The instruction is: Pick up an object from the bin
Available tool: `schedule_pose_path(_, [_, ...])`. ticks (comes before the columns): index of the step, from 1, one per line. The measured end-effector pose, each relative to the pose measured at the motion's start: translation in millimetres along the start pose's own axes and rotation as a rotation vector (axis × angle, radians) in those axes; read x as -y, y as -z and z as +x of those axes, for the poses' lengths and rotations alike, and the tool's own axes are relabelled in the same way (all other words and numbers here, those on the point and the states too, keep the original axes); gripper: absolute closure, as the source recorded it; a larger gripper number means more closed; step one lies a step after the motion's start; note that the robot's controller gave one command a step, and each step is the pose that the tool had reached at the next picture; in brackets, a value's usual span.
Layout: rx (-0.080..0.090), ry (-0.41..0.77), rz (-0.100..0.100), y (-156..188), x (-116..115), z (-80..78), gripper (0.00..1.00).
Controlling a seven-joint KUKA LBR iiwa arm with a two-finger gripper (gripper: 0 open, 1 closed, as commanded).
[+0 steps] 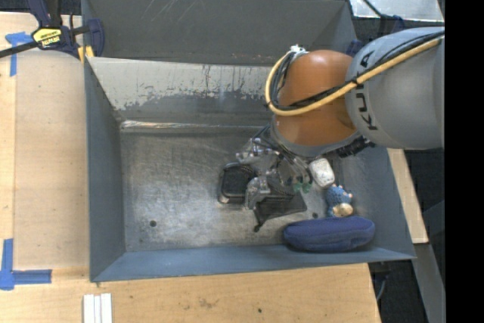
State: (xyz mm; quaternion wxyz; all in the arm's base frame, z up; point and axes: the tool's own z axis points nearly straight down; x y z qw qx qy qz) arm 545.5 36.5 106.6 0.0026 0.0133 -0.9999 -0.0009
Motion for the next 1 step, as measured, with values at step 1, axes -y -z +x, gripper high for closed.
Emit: schedule_pose_path(1, [0.007,0.483,0.005,153.5,28.5,11.4,1.0])
